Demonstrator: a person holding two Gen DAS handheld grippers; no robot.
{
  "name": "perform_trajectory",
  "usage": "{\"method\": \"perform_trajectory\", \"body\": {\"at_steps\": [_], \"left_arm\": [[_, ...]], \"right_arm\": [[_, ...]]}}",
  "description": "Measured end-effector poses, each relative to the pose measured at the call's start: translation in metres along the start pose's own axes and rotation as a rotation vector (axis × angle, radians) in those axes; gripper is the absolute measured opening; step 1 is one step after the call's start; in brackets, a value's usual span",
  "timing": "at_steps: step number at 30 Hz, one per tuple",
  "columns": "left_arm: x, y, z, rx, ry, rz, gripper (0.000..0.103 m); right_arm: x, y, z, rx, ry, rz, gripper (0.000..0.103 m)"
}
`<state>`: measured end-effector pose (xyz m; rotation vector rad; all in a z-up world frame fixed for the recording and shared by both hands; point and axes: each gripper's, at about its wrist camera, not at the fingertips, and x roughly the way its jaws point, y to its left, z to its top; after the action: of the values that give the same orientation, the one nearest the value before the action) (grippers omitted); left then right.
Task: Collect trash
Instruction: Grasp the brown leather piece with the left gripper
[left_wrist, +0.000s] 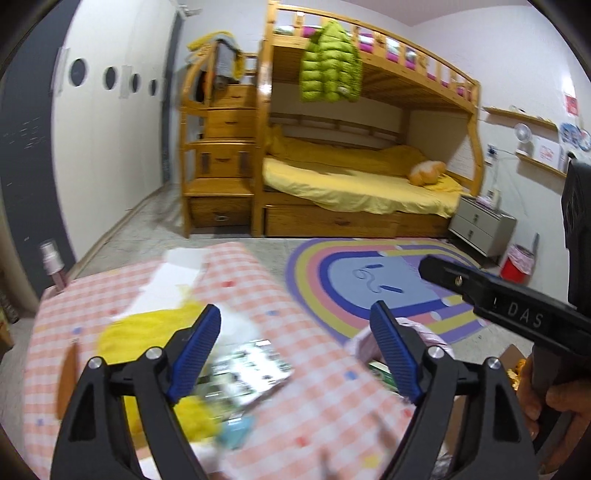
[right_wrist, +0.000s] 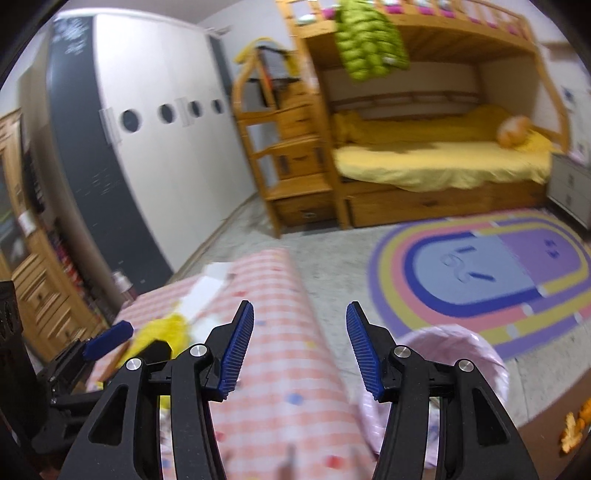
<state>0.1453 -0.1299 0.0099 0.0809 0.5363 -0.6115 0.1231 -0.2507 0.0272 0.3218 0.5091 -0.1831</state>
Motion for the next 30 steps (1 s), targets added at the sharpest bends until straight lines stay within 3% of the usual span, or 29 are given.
{"method": "perform_trajectory", "body": {"at_steps": [7,11,15,21,24,30], "left_arm": [[-0.030,0.082,-0.009,-0.096,0.011,0.163,0.082],[-0.041,0.124,-0.019,-0.153,0.040,0.256,0.083],[-0.045,0.151,-0.026,-0.187,0.072,0.318,0.083],[-0.027,0.161,-0.037,-0.200,0.170,0.311,0.089],[-0.015,0.162,-0.049,-0.211,0.242,0.370,0.089],[-0.004,0.194,-0.065,-0.350,0.325,0.394,0.077]], "right_arm": [[0.034,0.067,0.017,-0.097,0.009,0.101,0.059],[0.055,0.079,0.012,-0.116,0.030,0.117,0.059],[0.074,0.077,-0.007,-0.150,0.113,0.108,0.059],[0.077,0.062,-0.013,-0.147,0.150,0.068,0.059],[0.075,0.060,-0.014,-0.131,0.151,0.075,0.059],[0.077,0.071,-0.015,-0.157,0.157,0.086,0.059]]}}
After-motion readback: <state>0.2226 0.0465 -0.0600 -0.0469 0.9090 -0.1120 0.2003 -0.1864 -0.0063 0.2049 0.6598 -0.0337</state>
